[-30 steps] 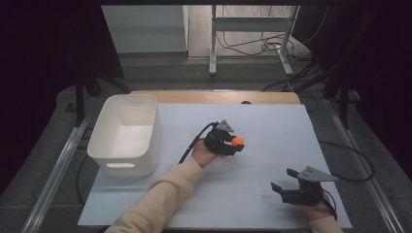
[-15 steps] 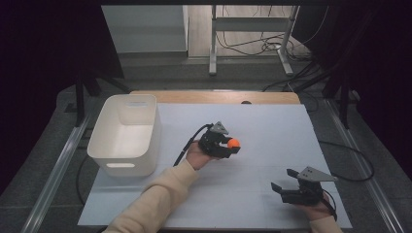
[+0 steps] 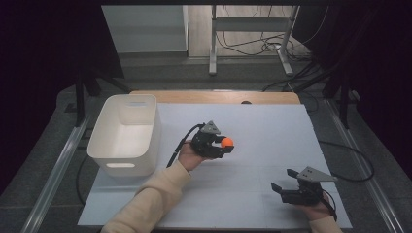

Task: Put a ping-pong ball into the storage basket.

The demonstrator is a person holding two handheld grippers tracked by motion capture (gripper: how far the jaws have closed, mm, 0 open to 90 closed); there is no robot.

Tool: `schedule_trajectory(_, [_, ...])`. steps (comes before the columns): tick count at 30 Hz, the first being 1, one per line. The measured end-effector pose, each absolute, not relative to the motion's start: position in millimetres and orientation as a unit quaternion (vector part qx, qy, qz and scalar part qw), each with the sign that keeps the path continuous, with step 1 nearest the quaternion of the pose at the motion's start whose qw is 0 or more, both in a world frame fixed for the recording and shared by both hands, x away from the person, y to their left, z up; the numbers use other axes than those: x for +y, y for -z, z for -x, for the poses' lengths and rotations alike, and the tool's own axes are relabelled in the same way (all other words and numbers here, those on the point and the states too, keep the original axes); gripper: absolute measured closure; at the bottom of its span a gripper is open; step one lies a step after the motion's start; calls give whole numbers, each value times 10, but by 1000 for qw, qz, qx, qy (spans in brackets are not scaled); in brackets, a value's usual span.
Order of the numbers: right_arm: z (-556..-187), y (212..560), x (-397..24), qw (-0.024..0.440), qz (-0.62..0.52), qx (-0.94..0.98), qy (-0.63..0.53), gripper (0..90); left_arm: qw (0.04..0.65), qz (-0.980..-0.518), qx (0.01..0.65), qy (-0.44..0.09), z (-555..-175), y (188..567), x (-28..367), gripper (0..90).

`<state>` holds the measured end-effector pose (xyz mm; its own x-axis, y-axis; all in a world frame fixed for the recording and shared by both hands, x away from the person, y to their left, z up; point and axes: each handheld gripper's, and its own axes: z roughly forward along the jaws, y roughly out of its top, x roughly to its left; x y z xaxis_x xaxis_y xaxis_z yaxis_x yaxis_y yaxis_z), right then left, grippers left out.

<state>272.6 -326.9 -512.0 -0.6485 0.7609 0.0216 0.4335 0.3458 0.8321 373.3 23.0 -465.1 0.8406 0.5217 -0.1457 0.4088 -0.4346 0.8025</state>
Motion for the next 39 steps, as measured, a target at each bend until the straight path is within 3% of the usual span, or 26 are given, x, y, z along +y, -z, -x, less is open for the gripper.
schedule_trajectory(39, [-2719,5118,-3270,190,-371,800,-432,166,481,-826,282,-86,-3597,4336,591,501])
